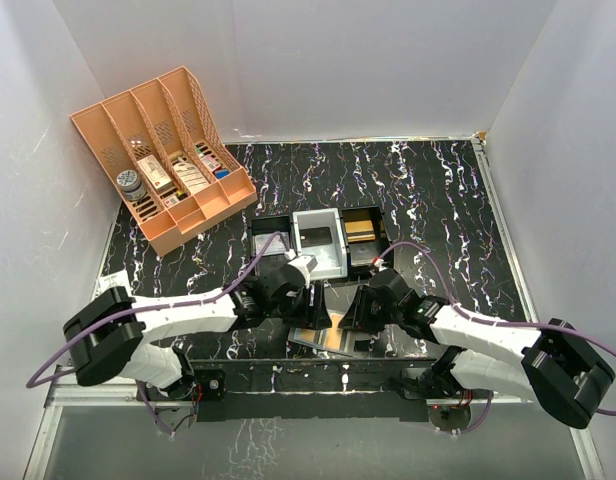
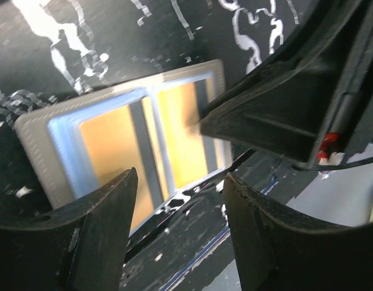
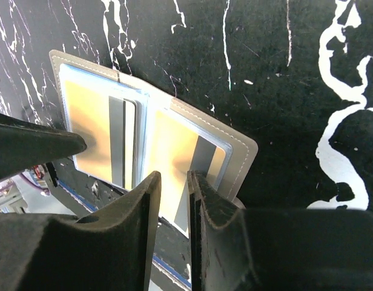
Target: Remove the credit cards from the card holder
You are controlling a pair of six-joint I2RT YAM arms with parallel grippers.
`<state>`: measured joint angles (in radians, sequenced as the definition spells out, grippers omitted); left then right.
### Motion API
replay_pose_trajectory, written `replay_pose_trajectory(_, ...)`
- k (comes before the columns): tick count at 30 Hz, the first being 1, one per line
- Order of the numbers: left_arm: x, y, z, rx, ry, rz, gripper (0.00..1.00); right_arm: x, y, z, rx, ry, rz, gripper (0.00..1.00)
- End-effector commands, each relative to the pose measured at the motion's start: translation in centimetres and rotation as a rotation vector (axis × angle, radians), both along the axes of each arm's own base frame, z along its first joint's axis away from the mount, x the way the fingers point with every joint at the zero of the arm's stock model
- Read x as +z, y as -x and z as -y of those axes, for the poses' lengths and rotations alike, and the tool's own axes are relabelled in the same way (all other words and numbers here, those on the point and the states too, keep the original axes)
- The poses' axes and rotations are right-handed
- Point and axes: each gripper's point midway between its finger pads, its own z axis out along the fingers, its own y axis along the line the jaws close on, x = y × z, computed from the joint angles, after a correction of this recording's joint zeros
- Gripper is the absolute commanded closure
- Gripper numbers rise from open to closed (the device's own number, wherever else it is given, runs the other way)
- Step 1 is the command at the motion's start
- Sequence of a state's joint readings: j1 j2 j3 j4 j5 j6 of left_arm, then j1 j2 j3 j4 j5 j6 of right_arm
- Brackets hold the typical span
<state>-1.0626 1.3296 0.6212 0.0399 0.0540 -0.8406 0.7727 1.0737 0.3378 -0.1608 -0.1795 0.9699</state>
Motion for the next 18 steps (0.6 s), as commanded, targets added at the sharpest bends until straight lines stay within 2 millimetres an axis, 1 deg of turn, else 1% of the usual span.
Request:
replay_pose_trajectory(1, 1.8, -0.5, 3.0, -0.101, 0.063, 0.039, 0.44, -3.8, 1.1, 3.6, -0.051, 0.156, -0.027, 0.76)
replay_pose_trajectory(4, 0.2, -1.1, 2.4, -0.062, -0.021, 0.023, 0.47, -3.0, 0.6, 3.8, -0.076, 0.149, -0.002, 0.76)
replay_pose_trajectory(6, -0.5, -1.6, 1.6, -0.017, -0.063, 0.023, 0.49, -1.7, 0.3, 3.0, -0.069, 0.100, 0.023, 0.76)
replay_pose_trajectory(8, -0.6, -1.7, 0.8, 0.025, -0.071, 0.027, 0.48, -0.2, 0.0, 1.8, -0.052, 0.016, 0.057, 0.75)
replay_pose_trajectory(13, 0.6, -2.5, -1.1, 0.079, -0.103, 0.092, 0.46, 4.1, -0.2, -1.7, 0.001, -0.230, 0.107, 0.74)
replay_pose_trajectory(16, 0.4, -3.2, -2.8, 0.112, -0.179, 0.130, 0.47, 6.7, -0.8, -3.1, 0.021, -0.304, 0.134, 0.74)
replay_pose_trajectory(18, 0.3, -3.3, -3.6, 0.126, -0.204, 0.144, 0.48, 7.5, -1.4, -3.5, 0.016, -0.310, 0.152, 0.74)
